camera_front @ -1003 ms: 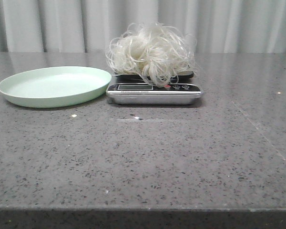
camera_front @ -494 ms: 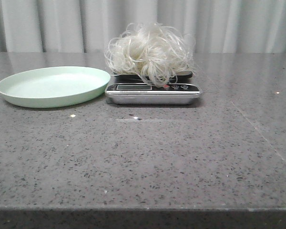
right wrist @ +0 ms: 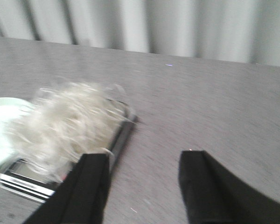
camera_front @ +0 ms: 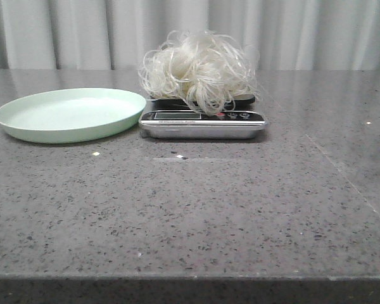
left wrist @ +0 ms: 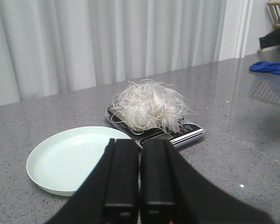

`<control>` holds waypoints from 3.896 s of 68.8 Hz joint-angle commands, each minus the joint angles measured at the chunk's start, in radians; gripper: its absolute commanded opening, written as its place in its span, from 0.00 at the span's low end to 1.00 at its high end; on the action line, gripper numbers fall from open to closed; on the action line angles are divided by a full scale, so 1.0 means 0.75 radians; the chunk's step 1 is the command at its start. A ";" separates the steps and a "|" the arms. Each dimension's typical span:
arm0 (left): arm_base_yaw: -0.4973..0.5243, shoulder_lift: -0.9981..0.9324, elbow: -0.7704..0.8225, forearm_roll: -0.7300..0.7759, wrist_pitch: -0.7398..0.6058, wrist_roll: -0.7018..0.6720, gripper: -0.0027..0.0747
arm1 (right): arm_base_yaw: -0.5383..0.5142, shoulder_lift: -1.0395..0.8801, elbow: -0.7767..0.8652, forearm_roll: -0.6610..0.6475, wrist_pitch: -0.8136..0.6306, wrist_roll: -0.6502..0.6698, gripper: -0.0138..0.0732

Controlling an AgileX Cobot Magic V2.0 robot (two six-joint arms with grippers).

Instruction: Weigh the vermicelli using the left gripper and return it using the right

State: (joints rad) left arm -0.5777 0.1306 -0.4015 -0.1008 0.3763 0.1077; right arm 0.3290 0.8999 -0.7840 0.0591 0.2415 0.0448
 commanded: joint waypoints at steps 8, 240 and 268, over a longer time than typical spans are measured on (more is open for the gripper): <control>-0.002 0.013 -0.032 -0.004 -0.115 0.000 0.21 | 0.165 0.311 -0.380 0.001 0.057 -0.010 0.78; -0.002 0.013 -0.032 -0.004 -0.079 0.000 0.21 | 0.166 -1.061 0.616 0.064 -0.058 -0.072 0.78; -0.002 0.013 -0.032 -0.004 -0.081 0.000 0.21 | 0.166 -1.070 0.620 0.069 -0.004 -0.071 0.35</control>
State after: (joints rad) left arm -0.5777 0.1306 -0.4015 -0.0987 0.3875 0.1077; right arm 0.4605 0.0869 -0.2918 0.1138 0.2960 0.0000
